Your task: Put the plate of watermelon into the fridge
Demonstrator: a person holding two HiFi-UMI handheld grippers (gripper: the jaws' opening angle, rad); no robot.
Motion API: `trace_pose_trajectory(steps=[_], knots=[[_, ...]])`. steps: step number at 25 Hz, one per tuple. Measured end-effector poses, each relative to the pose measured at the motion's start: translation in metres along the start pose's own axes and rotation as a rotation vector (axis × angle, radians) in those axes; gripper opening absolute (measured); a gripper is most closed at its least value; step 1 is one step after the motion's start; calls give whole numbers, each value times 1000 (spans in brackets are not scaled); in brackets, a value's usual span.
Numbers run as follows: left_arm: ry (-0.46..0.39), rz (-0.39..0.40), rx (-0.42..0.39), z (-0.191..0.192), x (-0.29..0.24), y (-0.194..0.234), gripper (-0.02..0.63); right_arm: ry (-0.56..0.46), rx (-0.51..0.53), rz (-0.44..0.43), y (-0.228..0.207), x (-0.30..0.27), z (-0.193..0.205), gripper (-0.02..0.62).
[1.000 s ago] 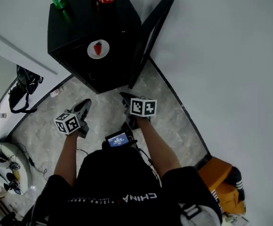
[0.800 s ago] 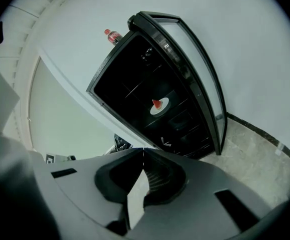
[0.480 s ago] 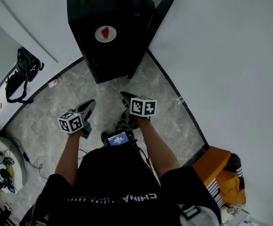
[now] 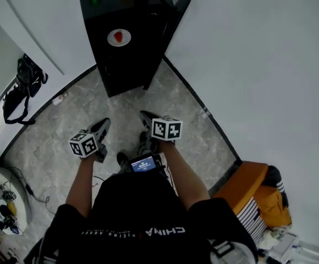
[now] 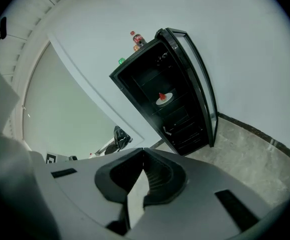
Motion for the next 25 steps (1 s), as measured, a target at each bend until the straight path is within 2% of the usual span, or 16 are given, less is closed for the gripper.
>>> trace_pose_trajectory(steps=[7,11,16,20,25], knots=[[19,29,-19,25,-8,-27,14,30,50,35,-10,17,13,15],[19,2,-20,34,-13,-32,14,49,75,1,-16,17,13,15],[-2,-32,-56,33,-32,-56,14,84,197,-54,-23,29,-6,15],[-29,-47,-132,18,-50,-91,14,68,282,-108,-25,42,-39,14],[-45,-59,-294,-18,-74,-127,14,34,393,-117,-24,50,-82,15]])
Point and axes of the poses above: the fingertips, and each gripper's own axes: x backward along the fingers, y to its left, z out of its underside, the point moved 4 cm from there along x, backward along the fingers, and after that the axes turned 8 degrees about -z, right-handed, at the moved point
